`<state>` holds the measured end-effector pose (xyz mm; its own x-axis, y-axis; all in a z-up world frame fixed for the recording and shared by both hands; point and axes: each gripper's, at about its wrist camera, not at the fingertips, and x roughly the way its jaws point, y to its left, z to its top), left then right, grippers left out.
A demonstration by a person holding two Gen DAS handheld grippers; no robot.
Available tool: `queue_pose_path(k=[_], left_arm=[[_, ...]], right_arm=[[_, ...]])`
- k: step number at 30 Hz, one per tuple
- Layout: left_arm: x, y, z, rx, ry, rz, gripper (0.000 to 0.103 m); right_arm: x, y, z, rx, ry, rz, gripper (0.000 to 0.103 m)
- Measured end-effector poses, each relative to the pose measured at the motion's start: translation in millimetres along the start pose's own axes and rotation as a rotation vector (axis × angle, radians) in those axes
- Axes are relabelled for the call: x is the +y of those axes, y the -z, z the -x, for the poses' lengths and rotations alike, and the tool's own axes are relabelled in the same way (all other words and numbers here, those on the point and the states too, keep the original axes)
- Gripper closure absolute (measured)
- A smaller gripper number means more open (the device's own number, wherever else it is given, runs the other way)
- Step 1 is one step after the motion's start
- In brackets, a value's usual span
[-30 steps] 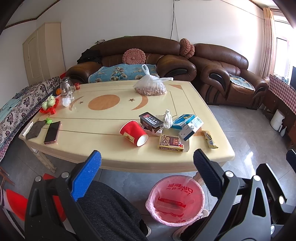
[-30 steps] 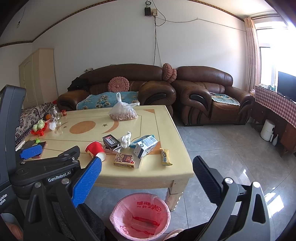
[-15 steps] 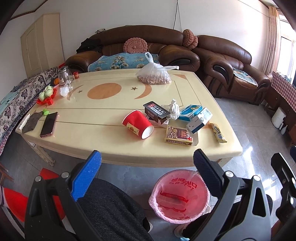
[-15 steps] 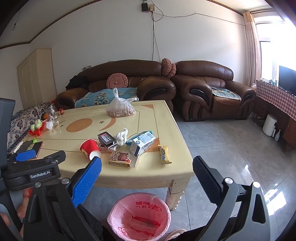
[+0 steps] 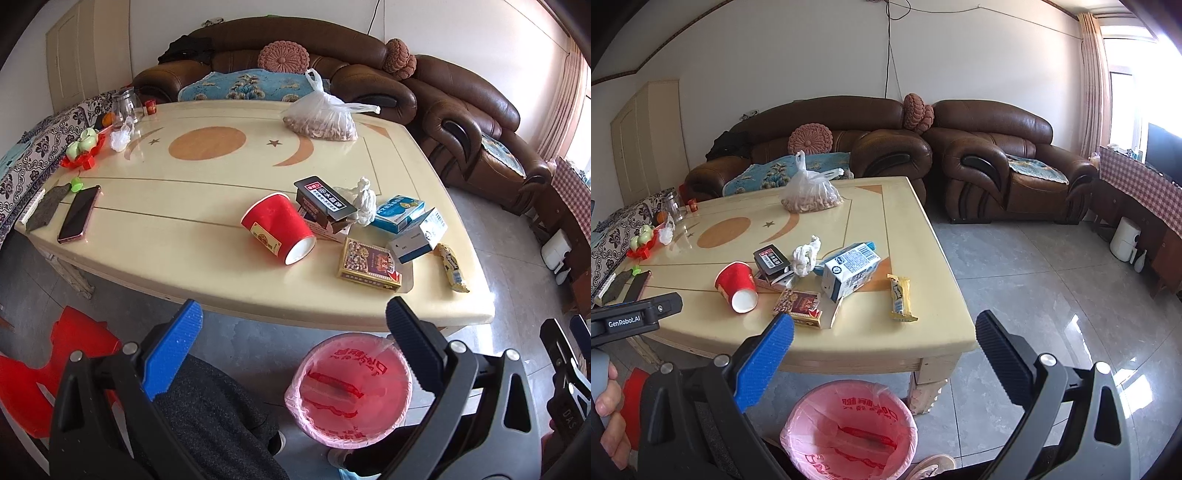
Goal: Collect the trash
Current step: 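Grasp the red paper cup with the left tool while the right tool grasps the yellow snack wrapper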
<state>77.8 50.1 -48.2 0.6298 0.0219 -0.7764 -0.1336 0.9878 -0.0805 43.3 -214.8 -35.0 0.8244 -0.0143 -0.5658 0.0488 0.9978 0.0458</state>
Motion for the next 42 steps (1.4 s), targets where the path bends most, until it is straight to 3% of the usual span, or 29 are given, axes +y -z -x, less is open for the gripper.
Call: queue_pose_path(k=[15, 42], left_arm=[[-1, -35, -73, 0.122, -0.037, 0.092, 0.006], [11, -68, -180, 0.273, -0.123, 0.204, 0.006]], right_arm=[[-13, -18, -83, 0.093, -0.012, -0.014, 0.006], [-24, -8, -204, 0.239, -0.025, -0.006, 0.006]])
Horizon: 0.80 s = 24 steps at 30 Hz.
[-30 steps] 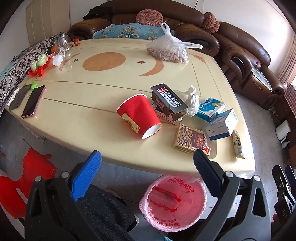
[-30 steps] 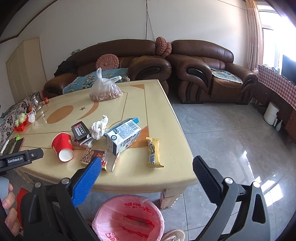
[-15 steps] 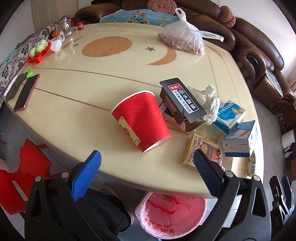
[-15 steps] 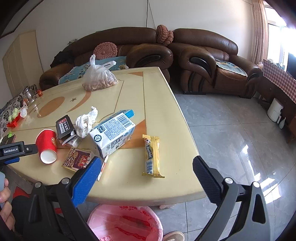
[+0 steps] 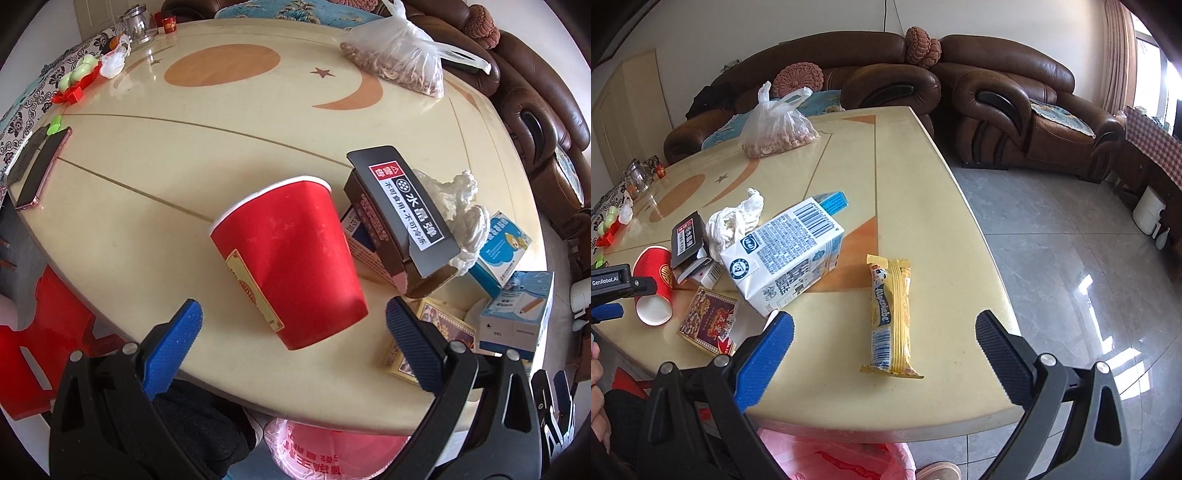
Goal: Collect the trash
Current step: 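Grasp the red paper cup with the left tool while the right tool grasps the yellow snack wrapper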
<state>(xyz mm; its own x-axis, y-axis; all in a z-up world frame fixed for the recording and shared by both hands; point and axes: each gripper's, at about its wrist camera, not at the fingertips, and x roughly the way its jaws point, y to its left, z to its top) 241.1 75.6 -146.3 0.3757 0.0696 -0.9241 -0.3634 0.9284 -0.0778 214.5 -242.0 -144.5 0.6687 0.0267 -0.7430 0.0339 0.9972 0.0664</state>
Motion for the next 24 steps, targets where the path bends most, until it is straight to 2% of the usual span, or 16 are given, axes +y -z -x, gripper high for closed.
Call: queue_pose_path(k=[7, 12, 14, 20, 24], left_arm=[[4, -12, -17, 0.029, 0.001, 0.041, 0.006], [6, -17, -31, 0.061, -0.002, 0.066, 0.006], [7, -18, -36, 0.073, -0.003, 0.075, 0.006], [7, -22, -46, 0.083, -0.02, 0.082, 0.006], [4, -28, -51, 0.081, -0.036, 0.066, 0.006]], right_arm=[[-5, -1, -25, 0.015, -0.004, 0.002, 0.008], [-8, 2, -40, 0.043, -0.005, 0.007, 0.021], [-9, 4, -45, 0.055, -0.012, 0.005, 0.03], [-3, 5, -48, 0.034, 0.026, 0.052, 0.033], [-3, 8, -48, 0.014, 0.021, 0.06, 0.039]])
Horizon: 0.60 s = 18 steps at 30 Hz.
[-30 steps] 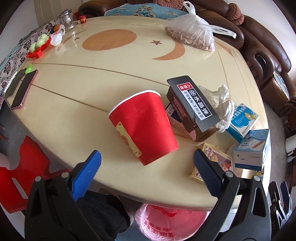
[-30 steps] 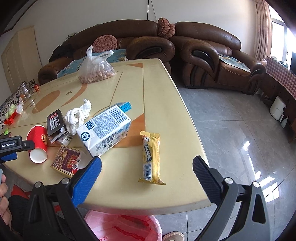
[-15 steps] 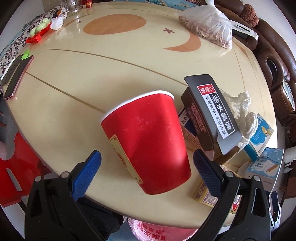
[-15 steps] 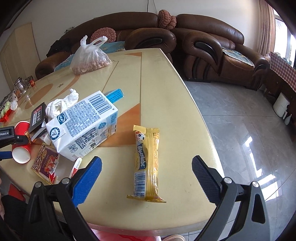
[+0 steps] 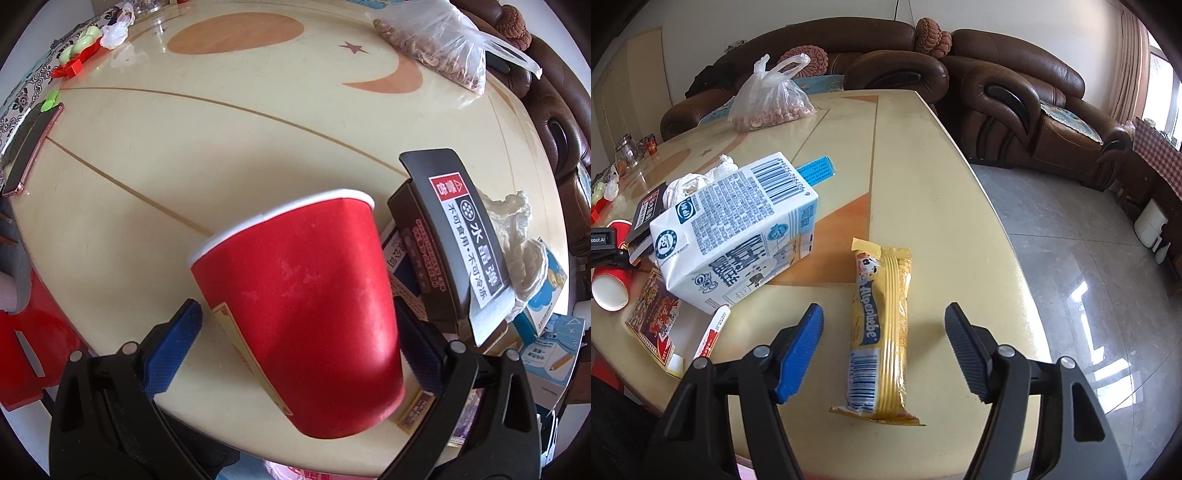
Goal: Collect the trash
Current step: 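Grasp the red paper cup with the left tool while the right tool grasps the yellow snack wrapper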
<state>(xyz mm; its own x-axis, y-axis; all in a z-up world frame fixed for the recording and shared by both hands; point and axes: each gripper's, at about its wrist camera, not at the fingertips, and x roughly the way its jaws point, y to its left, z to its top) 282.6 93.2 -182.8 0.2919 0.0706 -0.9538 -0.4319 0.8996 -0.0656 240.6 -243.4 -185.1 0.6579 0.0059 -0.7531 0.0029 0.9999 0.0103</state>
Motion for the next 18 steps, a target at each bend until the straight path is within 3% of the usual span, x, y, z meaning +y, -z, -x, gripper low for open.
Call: queue_pose_path(k=[6, 10, 18], left_arm=[[-4, -1, -2, -0.007, -0.031, -0.02, 0.007], [-5, 0, 5, -0.032, -0.052, -0.037, 0.032], [9, 4, 11, -0.023, -0.024, -0.037, 0.038]], right_arm=[[4, -1, 4, -0.002, -0.016, 0.013, 0.077], [4, -1, 5, -0.004, -0.009, 0.023, 0.085], [6, -1, 10, 0.001, -0.032, 0.014, 0.087]])
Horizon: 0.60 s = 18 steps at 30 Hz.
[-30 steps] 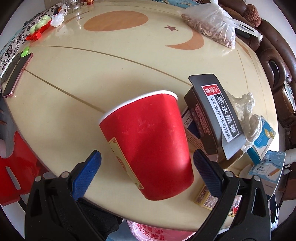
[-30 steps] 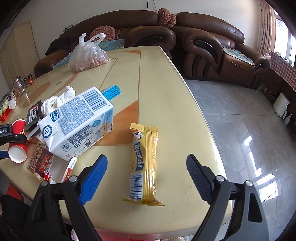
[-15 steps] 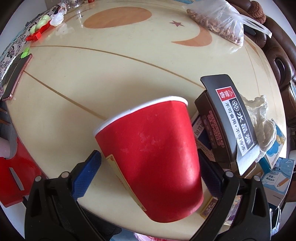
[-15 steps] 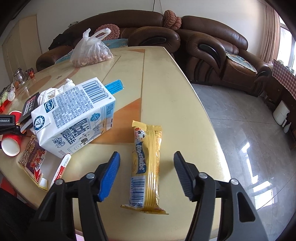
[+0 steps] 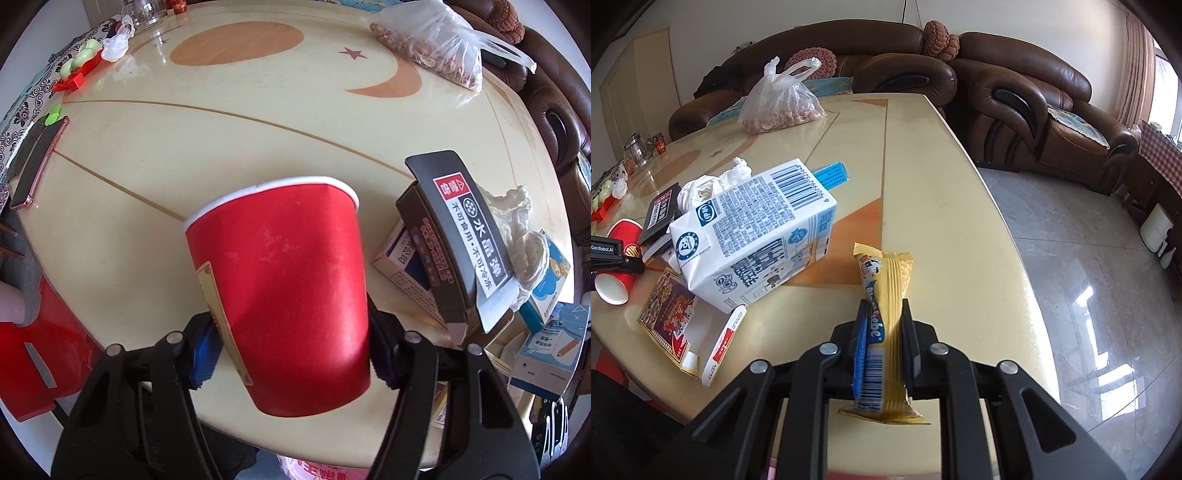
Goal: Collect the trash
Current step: 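Grasp the red paper cup with the left tool while the right tool grasps the yellow snack wrapper, then carry the red cup and yellow wrapper with both tools over the pink bin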
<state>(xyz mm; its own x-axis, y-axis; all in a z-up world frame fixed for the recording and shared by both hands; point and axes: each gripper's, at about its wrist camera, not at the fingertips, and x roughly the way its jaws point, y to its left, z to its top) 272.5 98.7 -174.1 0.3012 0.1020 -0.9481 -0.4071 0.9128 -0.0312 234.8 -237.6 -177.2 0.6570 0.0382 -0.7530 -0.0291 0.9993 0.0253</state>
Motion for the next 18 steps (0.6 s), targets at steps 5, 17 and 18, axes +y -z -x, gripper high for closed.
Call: queue_pose_path(k=[5, 17, 18], left_arm=[[6, 3, 6, -0.032, -0.007, -0.014, 0.039], [14, 11, 35, -0.133, -0.017, -0.091, 0.039], [14, 12, 40, -0.143, -0.013, -0.095, 0.039]], right_arm=[[5, -1, 9, -0.024, 0.022, 0.014, 0.088], [8, -12, 42, -0.078, 0.047, 0.02, 0.088], [8, -12, 45, -0.08, 0.045, 0.021, 0.088]])
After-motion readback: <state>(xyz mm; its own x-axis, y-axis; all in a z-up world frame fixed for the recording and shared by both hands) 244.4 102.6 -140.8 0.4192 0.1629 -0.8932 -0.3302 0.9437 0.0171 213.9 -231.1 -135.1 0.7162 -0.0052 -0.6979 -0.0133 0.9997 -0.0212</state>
